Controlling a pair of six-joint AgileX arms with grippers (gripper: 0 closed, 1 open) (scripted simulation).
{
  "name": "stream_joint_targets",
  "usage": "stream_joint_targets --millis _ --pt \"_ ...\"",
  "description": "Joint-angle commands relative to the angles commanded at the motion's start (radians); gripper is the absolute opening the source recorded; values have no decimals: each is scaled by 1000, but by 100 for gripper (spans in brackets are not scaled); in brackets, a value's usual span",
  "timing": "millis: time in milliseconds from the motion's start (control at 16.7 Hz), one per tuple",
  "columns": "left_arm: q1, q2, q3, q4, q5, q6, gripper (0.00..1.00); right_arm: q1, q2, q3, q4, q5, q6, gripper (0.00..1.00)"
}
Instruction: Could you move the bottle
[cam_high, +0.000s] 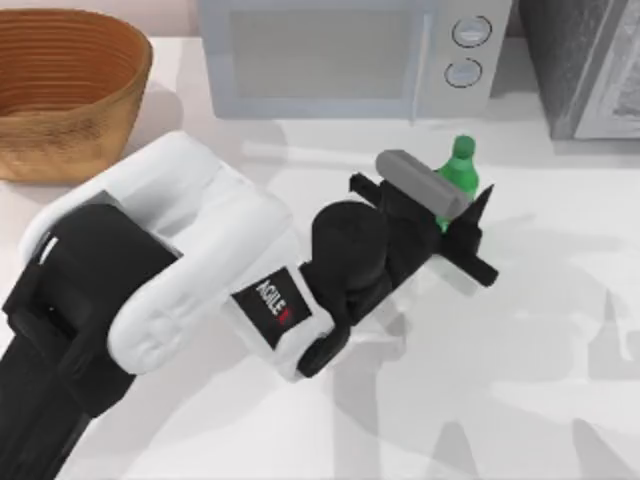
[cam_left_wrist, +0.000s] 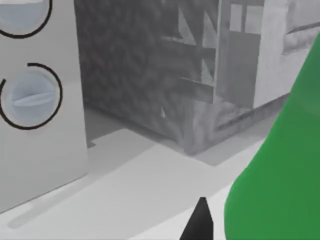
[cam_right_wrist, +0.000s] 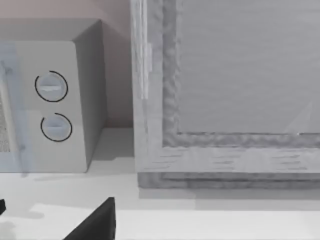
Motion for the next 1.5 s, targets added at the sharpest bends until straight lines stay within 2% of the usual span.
stream_joint_targets --millis 600,720,840,1020,1500 --pt "4 -3 -2 1 2 1 0 0 0 0 0 0 0 100" --pt "32 -14 -23 12 33 2 0 0 0 0 0 0 0 100" --pt "95 -37 -70 35 98 5 0 0 0 0 0 0 0 100" --pt "237 -90 -177 84 240 10 0 0 0 0 0 0 0 100" --pt "728 -293 -551 236 722 27 0 0 0 0 0 0 0 100"
